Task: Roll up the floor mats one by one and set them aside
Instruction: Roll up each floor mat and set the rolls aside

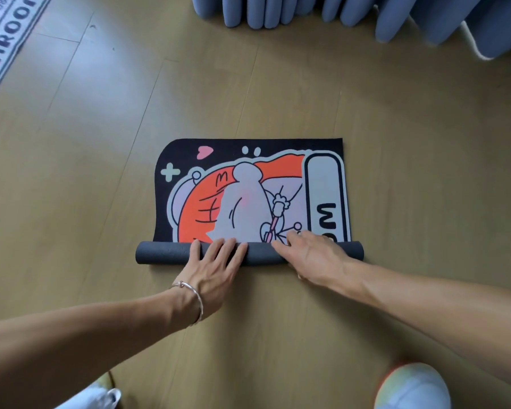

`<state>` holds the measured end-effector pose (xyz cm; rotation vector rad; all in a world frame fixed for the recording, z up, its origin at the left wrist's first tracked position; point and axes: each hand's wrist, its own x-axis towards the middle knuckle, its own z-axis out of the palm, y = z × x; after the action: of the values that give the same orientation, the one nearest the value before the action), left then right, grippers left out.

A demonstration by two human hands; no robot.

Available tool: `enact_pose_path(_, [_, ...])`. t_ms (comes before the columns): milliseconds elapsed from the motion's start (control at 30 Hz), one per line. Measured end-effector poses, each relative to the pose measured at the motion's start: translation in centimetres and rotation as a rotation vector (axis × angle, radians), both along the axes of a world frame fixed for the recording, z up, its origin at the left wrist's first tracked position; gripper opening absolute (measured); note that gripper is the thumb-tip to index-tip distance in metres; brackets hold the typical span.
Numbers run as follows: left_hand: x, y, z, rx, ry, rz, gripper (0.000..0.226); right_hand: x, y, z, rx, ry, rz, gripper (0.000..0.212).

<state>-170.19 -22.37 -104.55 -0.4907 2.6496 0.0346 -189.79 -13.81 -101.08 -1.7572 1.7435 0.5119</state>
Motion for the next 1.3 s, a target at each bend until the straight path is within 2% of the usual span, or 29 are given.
enact_pose_path(133, [0.3,0.7,-0.3,0.043,0.038,0.041,0.065,-0.3,-0.5,0.0,0.034,0.004,-0.019,0.048])
enact_pose_path(233, [-0.3,0.4,-0.8,0.069,-0.006,0.105,0.070,-0.3,-0.3,-0.4,0.001,0.002,-0.048,0.051])
enact_pose_path(300, [-0.9,-0.2,-0.8,0.075,-0.054,0.129,0.077,-0.2,0.2,-0.9,-0.059,0.022,-0.057,0.063])
enact_pose_path(433, [-2.5,-1.9,-1.1,0.053,-0.067,0.161,0.074,0.8,1.2,-1.4,-0.195,0.071,-0.094,0.071])
enact_pose_path(533, [-4.0,-3.2,-0.9,0.069,-0.069,0.205,0.077,2.2,1.8,-2.1,-0.261,0.115,-0.129,0.088])
enact_pose_path(633, [-4.6,-4.2,-0.8,0.077,-0.083,0.185,0.076,2.8,1.8,-2.4,-0.194,0.108,-0.177,0.094])
enact_pose_path(767, [-5.3,-5.4,-0.6,0.072,-0.034,0.238,0.077,1.7,-0.3,-2.5,-0.057,0.143,-0.168,0.088])
enact_pose_path(1033, [-2.6,-3.7,-1.1,-0.004,0.120,0.144,0.070,-1.6,-4.5,-2.9,-0.071,0.111,-0.162,0.096])
enact_pose_path(1300, [-4.3,-4.8,-1.5,0.002,0.030,0.212,0.073,-3.0,-6.2,-2.8,-0.108,0.084,-0.172,0.100])
